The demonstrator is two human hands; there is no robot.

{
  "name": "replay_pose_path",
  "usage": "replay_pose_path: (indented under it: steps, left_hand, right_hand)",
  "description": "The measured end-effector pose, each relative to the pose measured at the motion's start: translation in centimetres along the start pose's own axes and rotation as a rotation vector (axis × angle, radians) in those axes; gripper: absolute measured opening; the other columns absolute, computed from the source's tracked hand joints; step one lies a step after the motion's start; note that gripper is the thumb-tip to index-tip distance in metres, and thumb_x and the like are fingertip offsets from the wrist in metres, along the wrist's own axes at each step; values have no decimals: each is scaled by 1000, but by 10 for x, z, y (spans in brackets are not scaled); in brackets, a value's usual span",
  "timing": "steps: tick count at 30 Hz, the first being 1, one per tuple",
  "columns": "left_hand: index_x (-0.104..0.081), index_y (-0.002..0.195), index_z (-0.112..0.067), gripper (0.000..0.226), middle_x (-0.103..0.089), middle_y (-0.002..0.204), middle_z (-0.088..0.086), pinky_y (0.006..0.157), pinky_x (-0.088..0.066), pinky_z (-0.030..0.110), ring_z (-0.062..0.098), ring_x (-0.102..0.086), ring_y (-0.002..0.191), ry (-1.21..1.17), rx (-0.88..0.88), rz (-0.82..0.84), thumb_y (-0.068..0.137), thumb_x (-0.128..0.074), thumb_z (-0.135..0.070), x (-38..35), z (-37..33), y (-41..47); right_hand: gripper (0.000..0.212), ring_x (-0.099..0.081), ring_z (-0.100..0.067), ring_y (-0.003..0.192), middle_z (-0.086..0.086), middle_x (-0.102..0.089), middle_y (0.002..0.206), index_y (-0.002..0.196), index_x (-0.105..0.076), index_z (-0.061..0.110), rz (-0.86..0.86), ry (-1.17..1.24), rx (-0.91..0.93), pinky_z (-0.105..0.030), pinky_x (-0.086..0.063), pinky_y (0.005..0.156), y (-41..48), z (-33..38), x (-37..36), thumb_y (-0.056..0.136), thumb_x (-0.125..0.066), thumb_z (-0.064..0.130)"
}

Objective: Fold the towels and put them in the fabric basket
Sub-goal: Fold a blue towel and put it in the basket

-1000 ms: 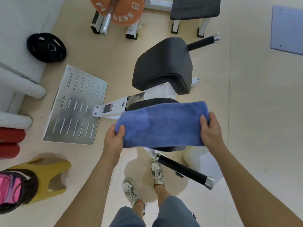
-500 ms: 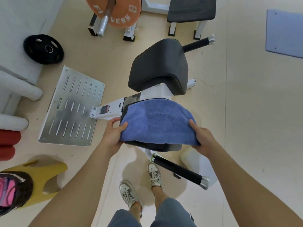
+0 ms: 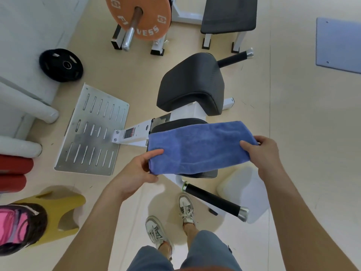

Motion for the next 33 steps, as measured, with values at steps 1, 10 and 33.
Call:
replay_pose_path:
  steps: [1,10,33]
  left_hand:
    - [-60,124,-22,70,-63,111,-1,74,-49,22,16,-63,89,258,-86,-77,69,-57,21,0,-8,-7]
    - [-58,114,-25,42,-58,99,-8,69,-39,23,15,-51,82,870,-551,-300,80,-52,0,-29,-100,-68]
    - [-62,79,-25,18,-58,71,-10,62,-38,21,10,-50,69,571,-811,-369,82,-54,-41,-26,-149,-148]
  right_hand:
    - [9,-62,-28,75,-11,-66,82,88,-66,5,-20,-69,71,-32,-51,65,-4,12,2,81,-61,9]
    - [29,-59,-9,72,3,-65,89,110,-65,13,50,-314,665,-5,-42,66,-67,123,-33,83,-72,22]
    - [36,-69,-3,80,15,-74,75,125,-54,26,554,-92,727,-23,-56,78,-168,157,-47,91,-58,14]
Point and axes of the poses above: each hand's wrist, its own y-axis towards the middle knuckle, its own x-axis out of the back of the hand, z = x × y, the point moved 5 cm from there along y, towards the middle knuckle
